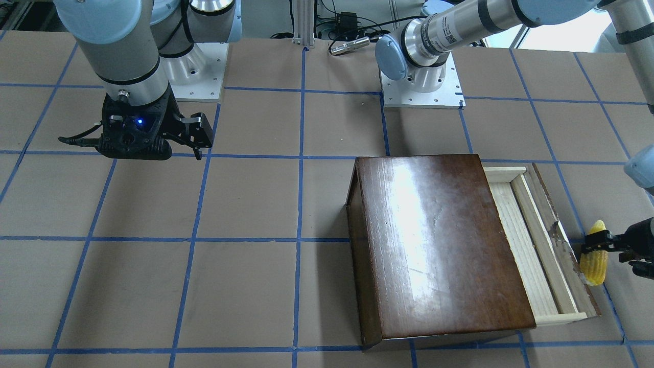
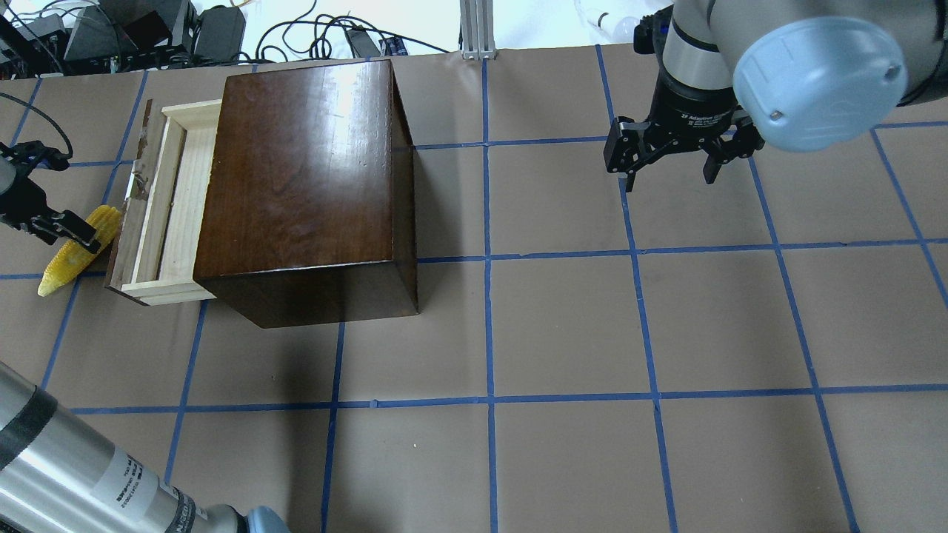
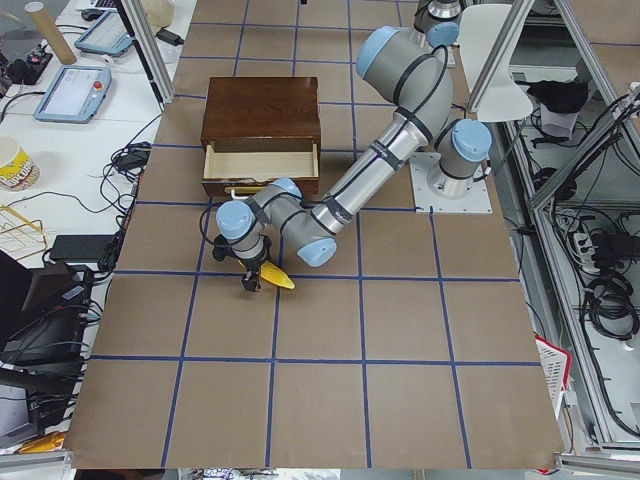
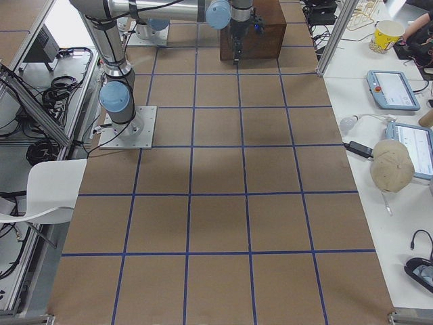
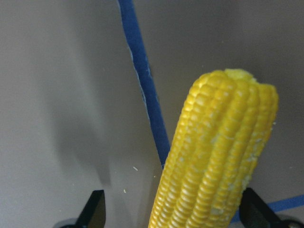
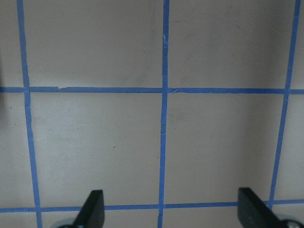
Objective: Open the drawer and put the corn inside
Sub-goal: 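Lower the left gripper and grasp the yellow corn cob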
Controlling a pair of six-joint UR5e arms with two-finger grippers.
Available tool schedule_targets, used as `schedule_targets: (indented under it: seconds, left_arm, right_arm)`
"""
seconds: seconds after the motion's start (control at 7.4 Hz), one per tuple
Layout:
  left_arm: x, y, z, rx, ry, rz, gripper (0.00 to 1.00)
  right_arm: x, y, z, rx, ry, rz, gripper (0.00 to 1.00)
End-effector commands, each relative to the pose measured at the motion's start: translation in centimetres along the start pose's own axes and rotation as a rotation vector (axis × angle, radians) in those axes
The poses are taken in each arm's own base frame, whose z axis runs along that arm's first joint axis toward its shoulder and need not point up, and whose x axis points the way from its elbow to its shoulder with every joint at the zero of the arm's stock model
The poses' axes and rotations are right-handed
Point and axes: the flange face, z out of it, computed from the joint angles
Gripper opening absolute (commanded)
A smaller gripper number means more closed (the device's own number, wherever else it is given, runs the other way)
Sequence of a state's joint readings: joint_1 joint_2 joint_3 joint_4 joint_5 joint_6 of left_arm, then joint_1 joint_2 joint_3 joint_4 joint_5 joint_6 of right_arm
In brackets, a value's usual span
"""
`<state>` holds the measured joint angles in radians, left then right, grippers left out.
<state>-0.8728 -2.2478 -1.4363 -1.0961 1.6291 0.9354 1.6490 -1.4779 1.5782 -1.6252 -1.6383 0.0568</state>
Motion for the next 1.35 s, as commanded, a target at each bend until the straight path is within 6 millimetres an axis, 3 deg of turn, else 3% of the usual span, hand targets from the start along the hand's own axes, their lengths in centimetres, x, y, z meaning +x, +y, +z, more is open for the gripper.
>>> schedule_targets:
  seconds: [0.0, 0.14, 0.27, 0.41, 0.54, 0.68, 1.22]
  left_arm:
    - [0.4, 0.2, 0.7, -0.007, 0.012, -0.002, 1.00]
    - [0.4, 0.2, 0.7, -0.008, 0.013, 0.001, 0.87]
    - [0.5, 0.2, 0.8, -0.005, 0.017, -0.005, 0.63]
    - [0.5, 0.3, 0.4, -0.003, 0.015, -0.002, 0.31]
    - [0.5, 0.3, 0.3, -0.002, 0.013, -0.001, 0.09]
    - [0.5, 0.3, 0.2, 0.000, 0.013, 0.005, 0.00]
    - [0.5, 0.4, -0.8, 0.006, 0.000, 0.012, 0.00]
  right_arm:
    - [0.0, 0.0, 0.0, 0.000, 0.000, 0.000, 1.00]
    - [0.0, 0.0, 0.1, -0.002, 0.000, 0.000, 1.00]
    - [0.0, 0.0, -0.1, 0.001, 0.000, 0.000, 1.00]
    - [0.0, 0.0, 0.0, 0.001, 0.000, 0.000, 1.00]
    - [0.0, 0.0, -0.1, 0.001, 0.000, 0.000, 1.00]
    - [0.0, 0.0, 0.0, 0.000, 0.000, 0.000, 1.00]
    - [0.0, 0.0, 0.1, -0.002, 0.000, 0.000, 1.00]
